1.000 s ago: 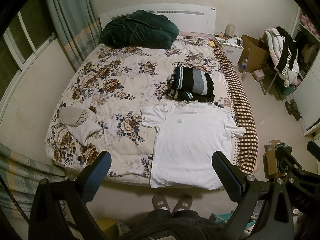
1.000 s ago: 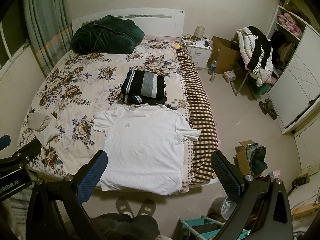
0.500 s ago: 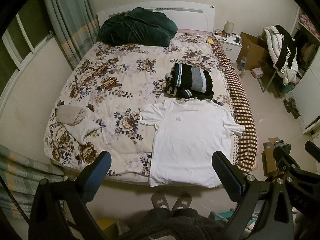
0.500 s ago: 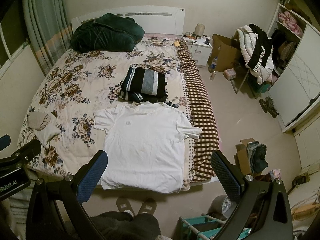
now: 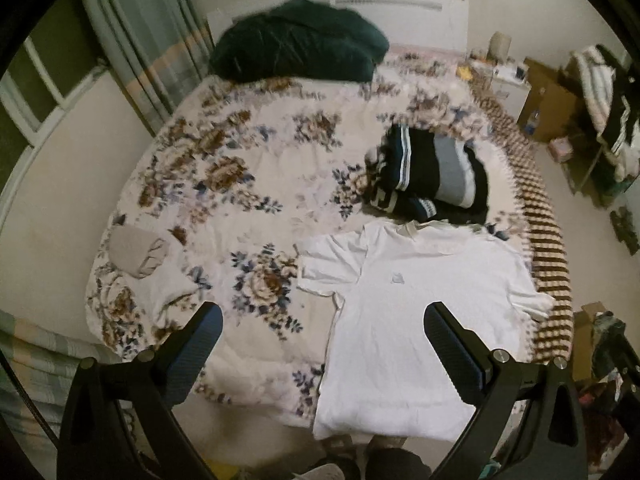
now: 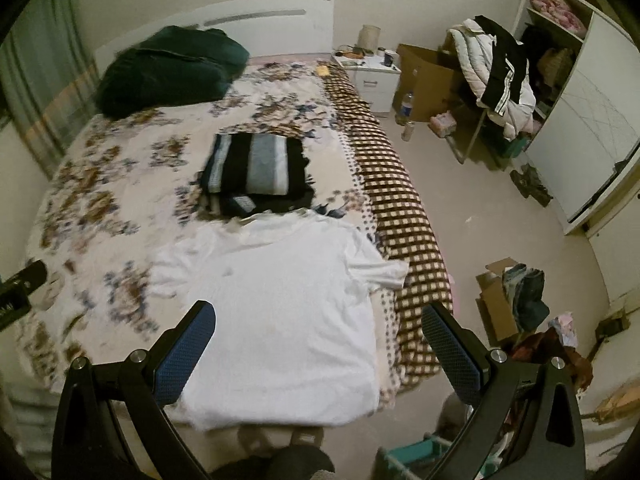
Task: Fold small clothes
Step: 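Lower both grippers to the T-shirt hem and close on it, then lift the hem with both grippers and fold it toward the collar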
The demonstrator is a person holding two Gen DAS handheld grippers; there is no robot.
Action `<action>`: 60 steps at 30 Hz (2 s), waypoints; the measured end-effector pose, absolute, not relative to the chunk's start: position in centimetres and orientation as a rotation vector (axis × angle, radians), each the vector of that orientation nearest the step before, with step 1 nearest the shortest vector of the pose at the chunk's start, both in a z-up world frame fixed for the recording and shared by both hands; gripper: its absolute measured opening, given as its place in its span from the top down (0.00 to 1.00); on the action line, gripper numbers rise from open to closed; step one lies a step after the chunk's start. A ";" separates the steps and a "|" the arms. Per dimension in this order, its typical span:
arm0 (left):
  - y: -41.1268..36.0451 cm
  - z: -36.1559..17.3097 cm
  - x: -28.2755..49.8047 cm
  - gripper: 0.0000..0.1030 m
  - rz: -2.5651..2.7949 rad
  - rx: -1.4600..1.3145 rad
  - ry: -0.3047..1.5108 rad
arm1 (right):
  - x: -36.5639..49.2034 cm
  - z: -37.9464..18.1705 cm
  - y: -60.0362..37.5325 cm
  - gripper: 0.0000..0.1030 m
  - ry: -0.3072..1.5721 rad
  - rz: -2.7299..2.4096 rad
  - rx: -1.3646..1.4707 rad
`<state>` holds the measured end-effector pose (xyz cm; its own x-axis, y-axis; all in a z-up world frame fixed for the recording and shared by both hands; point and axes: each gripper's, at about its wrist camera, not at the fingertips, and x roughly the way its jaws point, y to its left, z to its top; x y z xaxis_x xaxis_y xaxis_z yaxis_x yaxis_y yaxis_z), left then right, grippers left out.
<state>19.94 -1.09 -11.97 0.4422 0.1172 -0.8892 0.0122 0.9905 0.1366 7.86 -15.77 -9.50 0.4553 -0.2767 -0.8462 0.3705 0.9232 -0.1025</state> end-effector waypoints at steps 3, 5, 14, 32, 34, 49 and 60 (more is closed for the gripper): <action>-3.0 -17.8 25.0 0.00 0.099 0.174 1.164 | 12.3 -13.9 -19.5 0.00 1.043 -0.394 0.108; -3.9 -21.0 27.7 0.00 0.112 0.194 1.190 | 15.9 -17.3 -22.0 0.00 1.074 -0.382 0.113; -10.0 -35.6 38.5 0.00 0.143 0.176 1.322 | 31.6 -34.7 -30.8 0.00 1.211 -0.355 0.142; -13.8 -50.3 47.9 0.88 0.120 0.055 1.413 | 46.5 -54.8 -35.8 0.33 1.377 -0.333 0.310; -12.9 -49.5 47.5 0.95 0.103 0.035 1.353 | 46.8 -55.2 -35.8 0.61 1.383 -0.340 0.313; -6.9 -42.1 36.7 0.97 -0.023 -0.089 1.189 | 37.4 -48.0 -33.9 0.95 1.243 -0.305 0.361; -5.4 -48.6 26.6 0.94 0.004 -0.114 1.362 | 24.2 -51.2 -26.1 0.95 1.367 -0.319 0.323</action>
